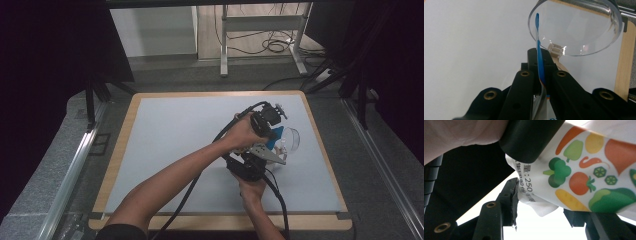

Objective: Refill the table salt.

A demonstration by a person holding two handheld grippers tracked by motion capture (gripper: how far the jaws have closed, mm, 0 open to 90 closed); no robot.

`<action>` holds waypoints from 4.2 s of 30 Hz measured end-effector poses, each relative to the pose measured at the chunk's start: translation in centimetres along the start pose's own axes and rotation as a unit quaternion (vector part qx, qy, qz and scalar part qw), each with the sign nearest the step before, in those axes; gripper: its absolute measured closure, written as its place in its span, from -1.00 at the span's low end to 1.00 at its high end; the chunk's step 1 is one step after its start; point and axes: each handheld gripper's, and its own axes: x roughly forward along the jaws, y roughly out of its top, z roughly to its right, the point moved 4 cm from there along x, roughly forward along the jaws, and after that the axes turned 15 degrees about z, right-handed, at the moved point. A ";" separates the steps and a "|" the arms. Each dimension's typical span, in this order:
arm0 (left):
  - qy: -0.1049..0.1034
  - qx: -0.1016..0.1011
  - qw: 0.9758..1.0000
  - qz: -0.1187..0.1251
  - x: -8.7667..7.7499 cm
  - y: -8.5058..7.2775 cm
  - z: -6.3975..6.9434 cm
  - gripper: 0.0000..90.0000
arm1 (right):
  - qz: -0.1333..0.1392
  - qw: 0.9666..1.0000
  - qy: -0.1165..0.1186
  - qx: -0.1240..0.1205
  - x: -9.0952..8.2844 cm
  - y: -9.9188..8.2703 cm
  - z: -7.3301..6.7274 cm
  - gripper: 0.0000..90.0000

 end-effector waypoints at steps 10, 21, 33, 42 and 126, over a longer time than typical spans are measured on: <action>-0.003 -0.001 1.000 0.001 0.1 -0.1 0.1 1.00 | 0.000 1.000 -0.001 0.000 -0.2 0.0 0.0 0.13; -0.004 -0.001 1.000 0.002 0.2 -0.1 0.1 1.00 | 0.001 1.000 0.000 0.001 -0.1 -0.1 0.1 0.14; -0.005 -0.001 1.000 0.001 0.1 -0.2 0.0 1.00 | 0.000 1.000 0.000 -0.001 0.0 -0.1 0.1 0.14; -0.005 -0.001 1.000 0.002 0.1 -0.1 0.0 1.00 | 0.002 1.000 0.000 -0.001 0.0 -0.1 0.1 0.14; -0.004 -0.004 1.000 -0.002 0.2 0.0 -0.3 1.00 | 0.024 0.999 -0.019 -0.026 0.5 -0.5 -0.3 0.16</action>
